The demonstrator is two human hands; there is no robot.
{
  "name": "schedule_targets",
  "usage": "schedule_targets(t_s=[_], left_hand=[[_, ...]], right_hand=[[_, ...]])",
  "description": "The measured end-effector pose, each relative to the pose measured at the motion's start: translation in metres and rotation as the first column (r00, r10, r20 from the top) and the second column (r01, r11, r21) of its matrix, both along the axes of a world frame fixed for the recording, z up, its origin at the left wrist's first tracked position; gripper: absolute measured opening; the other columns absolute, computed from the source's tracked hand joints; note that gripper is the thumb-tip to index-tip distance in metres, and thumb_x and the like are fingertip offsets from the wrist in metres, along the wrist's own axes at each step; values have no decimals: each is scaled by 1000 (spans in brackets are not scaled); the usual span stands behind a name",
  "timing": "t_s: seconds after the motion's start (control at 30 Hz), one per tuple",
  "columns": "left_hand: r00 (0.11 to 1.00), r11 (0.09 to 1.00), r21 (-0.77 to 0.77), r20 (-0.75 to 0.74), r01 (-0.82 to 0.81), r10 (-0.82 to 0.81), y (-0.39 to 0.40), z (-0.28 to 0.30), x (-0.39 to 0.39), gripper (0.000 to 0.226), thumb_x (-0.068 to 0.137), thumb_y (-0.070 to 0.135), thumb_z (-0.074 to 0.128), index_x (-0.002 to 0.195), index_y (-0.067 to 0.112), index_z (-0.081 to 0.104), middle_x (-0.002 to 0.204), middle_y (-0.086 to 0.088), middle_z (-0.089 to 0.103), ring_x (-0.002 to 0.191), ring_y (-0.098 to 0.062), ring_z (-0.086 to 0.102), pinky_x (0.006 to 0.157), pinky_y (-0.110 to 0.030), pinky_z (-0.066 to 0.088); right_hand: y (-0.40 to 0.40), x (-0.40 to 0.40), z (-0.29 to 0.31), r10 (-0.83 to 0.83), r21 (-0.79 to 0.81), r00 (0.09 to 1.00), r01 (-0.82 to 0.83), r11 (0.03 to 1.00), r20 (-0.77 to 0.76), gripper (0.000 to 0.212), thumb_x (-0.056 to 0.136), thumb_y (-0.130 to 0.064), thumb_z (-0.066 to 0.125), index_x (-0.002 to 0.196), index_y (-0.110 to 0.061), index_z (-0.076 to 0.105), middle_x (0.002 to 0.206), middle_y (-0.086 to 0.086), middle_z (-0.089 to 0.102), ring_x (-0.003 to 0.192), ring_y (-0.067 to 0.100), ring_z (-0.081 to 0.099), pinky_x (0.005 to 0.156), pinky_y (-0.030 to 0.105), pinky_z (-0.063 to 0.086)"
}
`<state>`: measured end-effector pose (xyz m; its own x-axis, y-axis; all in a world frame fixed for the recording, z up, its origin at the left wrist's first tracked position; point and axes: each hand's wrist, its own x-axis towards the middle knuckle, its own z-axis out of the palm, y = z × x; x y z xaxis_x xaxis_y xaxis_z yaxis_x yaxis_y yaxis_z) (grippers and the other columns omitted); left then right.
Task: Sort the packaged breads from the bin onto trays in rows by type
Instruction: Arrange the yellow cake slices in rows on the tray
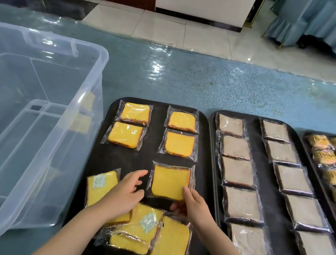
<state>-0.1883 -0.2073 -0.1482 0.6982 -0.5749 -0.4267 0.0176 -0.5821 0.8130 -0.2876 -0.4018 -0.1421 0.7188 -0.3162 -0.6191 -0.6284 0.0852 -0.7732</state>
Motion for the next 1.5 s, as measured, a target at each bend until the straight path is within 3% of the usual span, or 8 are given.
schedule_targets(t_s=[0.2, 0.33, 0.47, 0.73, 1.07, 1.2, 1.4, 1.5], left_hand=[[990, 980, 165, 73, 110, -124, -31, -8, 4, 55, 99, 26, 47, 149, 34, 25, 150, 8, 36, 128, -5, 45, 102, -30, 46], [981, 965, 213, 84, 155, -176, -40, -13, 1, 56, 99, 26, 47, 150, 30, 25, 156, 9, 29, 136, -9, 38, 108, -29, 39], [988, 975, 180, 63, 129, -142, -45, -16, 3, 56, 100, 23, 47, 151, 27, 24, 155, 8, 29, 138, -10, 35, 108, -25, 34], [992, 981, 149, 3, 121, -123, -58, -28, 18, 58, 99, 28, 48, 151, 34, 23, 160, 17, 14, 143, -14, 27, 116, -37, 30], [985, 992, 107, 150, 73, -89, -38, -20, 22, 52, 100, 24, 48, 148, 34, 30, 157, 19, 18, 143, -5, 23, 115, -26, 25], [973, 995, 103, 231, -5, -19, -5, -14, 22, 47, 99, 23, 50, 142, 37, 37, 148, 24, 28, 120, -4, 52, 100, -24, 45], [920, 983, 170, 391, -63, -9, 47, -15, 13, 44, 94, 17, 57, 137, 24, 48, 142, 14, 39, 136, -5, 32, 110, -18, 18], [895, 976, 204, 445, -82, -18, 69, -18, -1, 51, 88, 44, 53, 133, 21, 51, 140, 8, 45, 134, -12, 37, 111, -25, 25]], right_hand=[[-18, 20, -11, 90, -261, 983, -130, 956, -161, 37, 101, -47, 36, 102, -17, 57, 79, 0, 61, 69, 12, 56, 64, 30, 48], [-24, 16, -12, 133, -503, 975, -205, 840, -176, 44, 98, -38, 49, 135, -16, 38, 91, -11, 58, 77, 4, 60, 58, 18, 46], [-24, 4, -15, 243, -651, 961, -268, 711, -131, 61, 96, -32, 53, 149, -16, 25, 134, -3, 46, 111, 6, 50, 91, 18, 42], [-38, 27, -29, 193, -624, 978, -203, 754, -84, 62, 96, -29, 54, 150, -16, 26, 144, -1, 40, 124, 11, 47, 97, 22, 41], [-45, 12, -27, 177, -693, 983, -162, 702, -50, 63, 95, -29, 57, 149, -14, 28, 148, 2, 37, 136, 16, 35, 110, 28, 31], [-23, 8, -20, 265, -695, 963, -163, 701, 41, 61, 94, -25, 56, 148, -19, 27, 144, -8, 38, 134, 8, 37, 107, 20, 30], [27, 11, -8, 515, -637, 855, -365, 679, 58, 54, 99, -24, 46, 148, -26, 25, 144, -12, 36, 133, 5, 34, 110, 20, 31], [49, 9, -7, 666, -625, 745, -503, 597, 38, 48, 100, -20, 40, 147, -24, 30, 146, -11, 36, 135, 4, 29, 113, 19, 24]])
